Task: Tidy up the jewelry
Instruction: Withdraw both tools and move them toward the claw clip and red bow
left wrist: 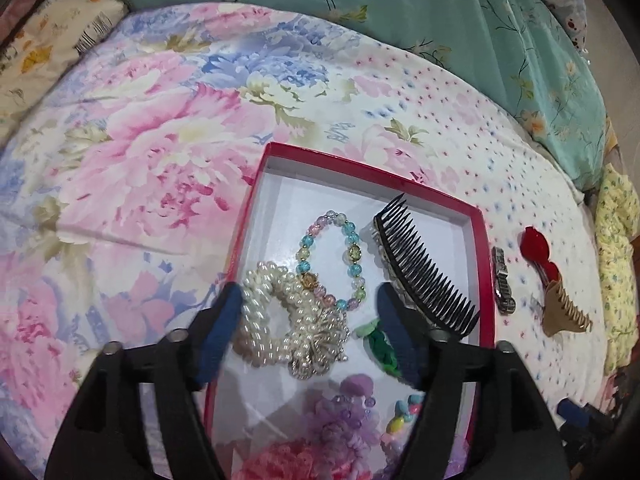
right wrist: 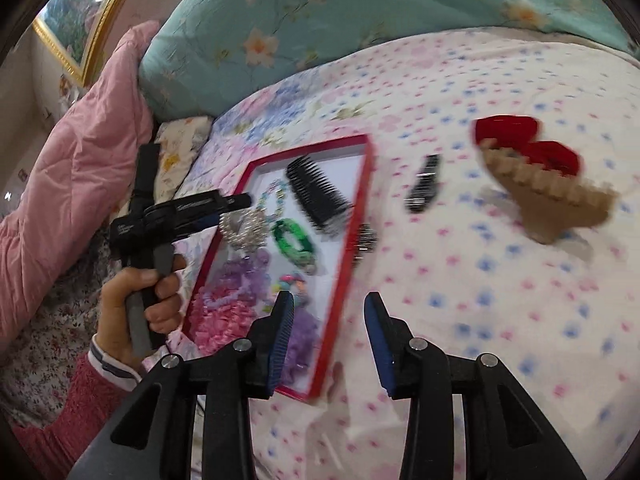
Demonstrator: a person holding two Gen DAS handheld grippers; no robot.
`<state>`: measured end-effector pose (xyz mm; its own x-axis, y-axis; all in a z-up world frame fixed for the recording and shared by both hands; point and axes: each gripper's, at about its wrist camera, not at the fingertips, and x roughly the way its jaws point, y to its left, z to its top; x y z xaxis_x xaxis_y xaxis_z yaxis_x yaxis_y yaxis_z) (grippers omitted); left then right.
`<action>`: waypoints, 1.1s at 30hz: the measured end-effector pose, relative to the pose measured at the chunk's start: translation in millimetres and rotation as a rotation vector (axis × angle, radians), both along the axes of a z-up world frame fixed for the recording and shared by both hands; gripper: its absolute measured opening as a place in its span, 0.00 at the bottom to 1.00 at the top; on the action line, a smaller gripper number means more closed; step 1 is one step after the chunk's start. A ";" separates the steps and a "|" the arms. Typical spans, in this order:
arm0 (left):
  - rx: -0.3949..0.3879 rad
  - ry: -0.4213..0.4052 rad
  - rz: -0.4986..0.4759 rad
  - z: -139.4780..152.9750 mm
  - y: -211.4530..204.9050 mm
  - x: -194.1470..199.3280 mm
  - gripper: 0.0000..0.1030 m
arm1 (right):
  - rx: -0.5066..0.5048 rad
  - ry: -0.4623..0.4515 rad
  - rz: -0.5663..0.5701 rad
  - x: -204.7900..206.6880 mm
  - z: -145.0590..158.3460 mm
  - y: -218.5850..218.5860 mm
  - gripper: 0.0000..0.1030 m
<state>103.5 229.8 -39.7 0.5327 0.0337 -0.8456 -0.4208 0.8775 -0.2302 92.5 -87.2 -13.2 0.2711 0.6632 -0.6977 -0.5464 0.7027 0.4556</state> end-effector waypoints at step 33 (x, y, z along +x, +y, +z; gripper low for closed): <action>-0.093 -0.068 -0.128 41.7 -119.7 -35.2 0.80 | 0.037 -0.013 -0.236 -1.9 4.6 -136.3 0.39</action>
